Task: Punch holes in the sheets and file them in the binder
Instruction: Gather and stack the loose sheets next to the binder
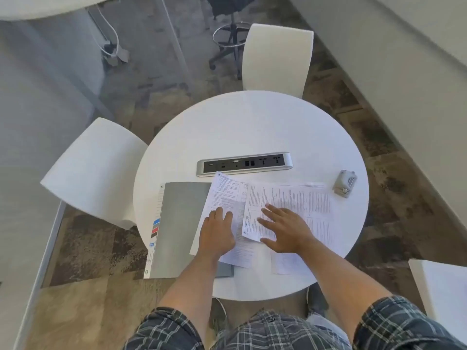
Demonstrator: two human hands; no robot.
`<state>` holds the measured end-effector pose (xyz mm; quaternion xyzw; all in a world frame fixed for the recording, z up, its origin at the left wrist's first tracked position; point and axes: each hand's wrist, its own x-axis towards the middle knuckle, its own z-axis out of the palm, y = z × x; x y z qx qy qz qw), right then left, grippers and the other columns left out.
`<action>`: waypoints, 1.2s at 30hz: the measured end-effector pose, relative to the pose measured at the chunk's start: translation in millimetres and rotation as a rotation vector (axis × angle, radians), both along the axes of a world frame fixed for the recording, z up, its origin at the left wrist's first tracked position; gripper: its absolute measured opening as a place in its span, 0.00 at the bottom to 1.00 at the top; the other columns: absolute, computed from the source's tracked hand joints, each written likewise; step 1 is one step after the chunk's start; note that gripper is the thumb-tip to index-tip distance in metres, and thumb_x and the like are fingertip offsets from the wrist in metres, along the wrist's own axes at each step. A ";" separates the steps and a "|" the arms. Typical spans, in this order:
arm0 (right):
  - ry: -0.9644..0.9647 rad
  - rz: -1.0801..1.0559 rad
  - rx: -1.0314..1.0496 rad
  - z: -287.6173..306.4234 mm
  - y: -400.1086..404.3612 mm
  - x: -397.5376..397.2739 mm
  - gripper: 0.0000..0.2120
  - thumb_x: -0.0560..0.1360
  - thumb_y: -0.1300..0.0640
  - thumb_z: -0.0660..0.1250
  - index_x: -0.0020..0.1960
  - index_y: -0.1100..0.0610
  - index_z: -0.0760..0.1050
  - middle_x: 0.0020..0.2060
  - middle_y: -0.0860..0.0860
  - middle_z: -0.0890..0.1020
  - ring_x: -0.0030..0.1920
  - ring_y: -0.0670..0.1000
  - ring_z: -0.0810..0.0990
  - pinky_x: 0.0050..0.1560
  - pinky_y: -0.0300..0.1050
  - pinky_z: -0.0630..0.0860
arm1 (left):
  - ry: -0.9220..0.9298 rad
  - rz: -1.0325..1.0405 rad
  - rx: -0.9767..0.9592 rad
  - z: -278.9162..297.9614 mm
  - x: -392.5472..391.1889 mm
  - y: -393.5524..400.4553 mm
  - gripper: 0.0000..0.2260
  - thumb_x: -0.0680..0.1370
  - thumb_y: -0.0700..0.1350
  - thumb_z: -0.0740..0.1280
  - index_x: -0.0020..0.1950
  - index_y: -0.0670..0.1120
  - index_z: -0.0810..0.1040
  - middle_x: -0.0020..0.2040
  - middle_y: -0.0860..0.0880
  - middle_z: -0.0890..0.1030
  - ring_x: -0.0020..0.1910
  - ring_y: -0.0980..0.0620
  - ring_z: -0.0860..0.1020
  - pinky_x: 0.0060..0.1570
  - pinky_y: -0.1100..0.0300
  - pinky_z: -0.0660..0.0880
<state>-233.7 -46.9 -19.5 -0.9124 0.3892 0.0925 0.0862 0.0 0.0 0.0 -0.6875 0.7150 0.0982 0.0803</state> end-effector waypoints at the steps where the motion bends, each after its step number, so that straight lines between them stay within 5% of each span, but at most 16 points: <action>1: 0.016 0.041 0.021 -3.1 0.4 2.2 0.29 0.72 0.33 0.68 0.66 0.49 0.83 0.67 0.55 0.82 0.70 0.58 0.79 0.64 0.56 0.79 | -0.027 0.005 0.030 -0.1 -0.2 -1.2 0.23 0.76 0.47 0.65 0.71 0.46 0.69 0.69 0.42 0.70 0.63 0.44 0.72 0.56 0.55 0.71; 5: 0.050 0.122 0.089 -8.3 6.2 10.2 0.28 0.71 0.32 0.70 0.66 0.44 0.83 0.68 0.56 0.82 0.70 0.59 0.79 0.63 0.57 0.79 | -0.075 0.073 0.062 -6.5 2.1 0.8 0.26 0.76 0.50 0.66 0.73 0.48 0.67 0.73 0.41 0.65 0.68 0.42 0.68 0.63 0.52 0.68; 11: 0.126 0.208 0.174 -5.6 8.6 17.3 0.26 0.81 0.37 0.60 0.79 0.38 0.67 0.84 0.57 0.55 0.83 0.60 0.56 0.80 0.58 0.55 | -0.014 0.371 0.120 -15.5 7.7 -2.8 0.27 0.79 0.54 0.63 0.78 0.52 0.63 0.79 0.35 0.57 0.77 0.36 0.60 0.72 0.44 0.61; 15: 0.160 0.229 0.177 -4.8 12.1 18.5 0.29 0.82 0.39 0.61 0.81 0.45 0.65 0.83 0.58 0.58 0.80 0.61 0.63 0.78 0.58 0.62 | 0.070 0.495 0.062 -14.4 13.4 -8.9 0.21 0.80 0.53 0.63 0.71 0.48 0.72 0.70 0.43 0.71 0.70 0.43 0.69 0.67 0.49 0.66; 20: 0.096 0.155 0.184 -8.3 14.7 21.0 0.34 0.81 0.42 0.62 0.81 0.58 0.62 0.81 0.54 0.63 0.72 0.57 0.73 0.72 0.54 0.71 | 0.198 0.642 0.033 -11.1 18.7 -20.7 0.17 0.81 0.51 0.66 0.67 0.44 0.76 0.65 0.45 0.76 0.64 0.43 0.75 0.63 0.48 0.70; 31: -0.418 -0.319 0.450 -0.7 1.4 38.5 0.38 0.82 0.46 0.67 0.85 0.51 0.51 0.80 0.49 0.62 0.63 0.49 0.80 0.60 0.47 0.81 | 0.304 0.602 0.066 -16.9 24.9 -34.0 0.31 0.78 0.51 0.72 0.78 0.46 0.63 0.74 0.44 0.69 0.71 0.42 0.69 0.66 0.47 0.71; 36: -0.606 -0.405 0.596 18.5 -8.3 69.2 0.37 0.80 0.51 0.71 0.83 0.46 0.57 0.76 0.49 0.68 0.62 0.48 0.80 0.56 0.38 0.79 | 0.401 0.630 0.051 -18.1 24.4 -41.2 0.27 0.78 0.51 0.72 0.75 0.48 0.70 0.71 0.44 0.72 0.67 0.42 0.73 0.65 0.48 0.73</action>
